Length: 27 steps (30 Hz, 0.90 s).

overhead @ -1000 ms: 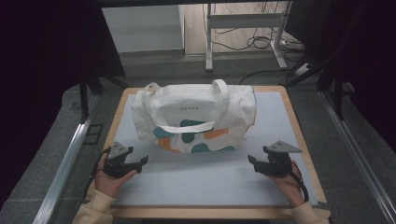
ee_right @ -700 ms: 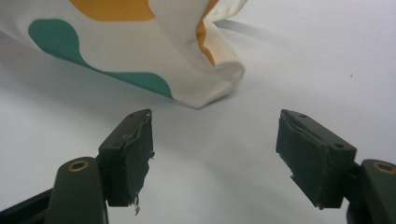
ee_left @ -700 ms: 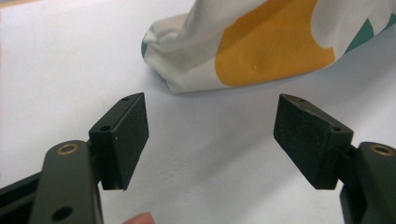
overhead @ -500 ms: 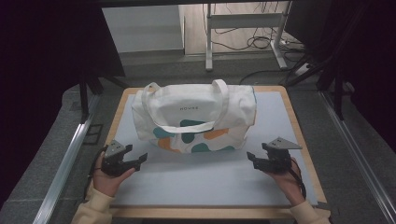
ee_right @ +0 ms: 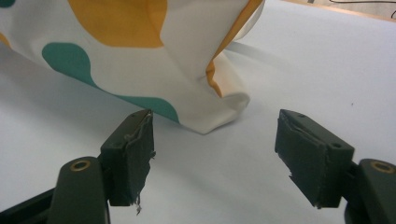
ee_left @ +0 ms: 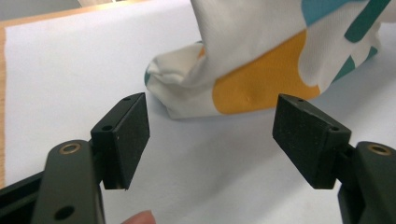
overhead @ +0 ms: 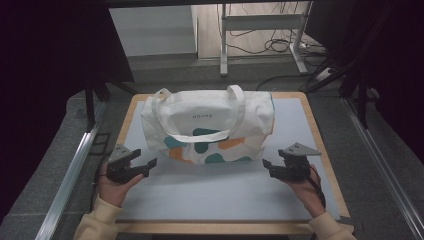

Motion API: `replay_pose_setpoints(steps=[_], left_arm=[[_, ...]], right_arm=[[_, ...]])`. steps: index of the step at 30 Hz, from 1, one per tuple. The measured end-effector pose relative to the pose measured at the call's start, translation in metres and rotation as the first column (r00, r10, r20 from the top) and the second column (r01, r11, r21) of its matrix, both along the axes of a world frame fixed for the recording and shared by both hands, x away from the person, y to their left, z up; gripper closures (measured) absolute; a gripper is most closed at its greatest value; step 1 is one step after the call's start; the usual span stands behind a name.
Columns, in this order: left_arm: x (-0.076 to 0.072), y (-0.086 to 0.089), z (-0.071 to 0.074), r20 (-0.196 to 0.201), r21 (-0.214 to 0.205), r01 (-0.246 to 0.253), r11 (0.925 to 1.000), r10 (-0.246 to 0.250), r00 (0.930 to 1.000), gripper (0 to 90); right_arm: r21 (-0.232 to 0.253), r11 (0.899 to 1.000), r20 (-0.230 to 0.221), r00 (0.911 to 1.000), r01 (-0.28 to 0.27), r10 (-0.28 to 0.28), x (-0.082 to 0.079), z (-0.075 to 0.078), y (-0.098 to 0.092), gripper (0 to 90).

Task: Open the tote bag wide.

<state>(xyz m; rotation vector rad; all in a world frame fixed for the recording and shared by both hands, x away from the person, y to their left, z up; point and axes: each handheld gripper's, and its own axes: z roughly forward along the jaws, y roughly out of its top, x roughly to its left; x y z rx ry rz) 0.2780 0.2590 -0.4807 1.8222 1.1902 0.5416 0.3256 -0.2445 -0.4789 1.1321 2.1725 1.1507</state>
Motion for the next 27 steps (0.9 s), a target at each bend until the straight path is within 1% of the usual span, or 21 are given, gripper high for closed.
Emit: replay_pose_setpoints(steps=[4,11,15,20,22,27], left_arm=[[0.001,0.001,0.01,0.016,-0.012,0.002,0.9999,-0.001,0.9999,27.5],[0.009,-0.002,0.022,0.022,-0.014,0.008,0.9999,-0.008,0.9997,28.3],[0.014,-0.002,0.03,0.022,-0.01,0.011,0.9999,-0.011,0.9997,28.8],[0.024,-0.003,0.042,0.027,-0.025,0.021,0.9995,-0.02,0.9994,29.9],[0.028,-0.004,0.045,0.027,-0.032,0.029,0.9991,-0.028,0.9992,30.7],[0.033,-0.006,0.05,0.03,-0.034,0.043,0.9985,-0.042,0.9987,31.5]], right_arm=[[0.014,1.0,0.005,1.0,-0.001,0.001,0.003,0.006,-0.001,30.1],[0.02,1.0,0.015,0.9999,-0.001,0.001,0.013,0.016,0.002,32.6],[0.019,1.0,0.026,0.9997,-0.005,0.005,0.021,0.026,0.005,33.9],[0.025,1.0,0.044,0.999,-0.012,0.011,0.031,0.04,0.011,35.1],[0.029,0.999,0.049,0.9987,-0.018,0.016,0.032,0.044,0.013,35.7],[0.027,0.999,0.073,0.9967,-0.035,0.033,0.033,0.057,0.02,36.3]])
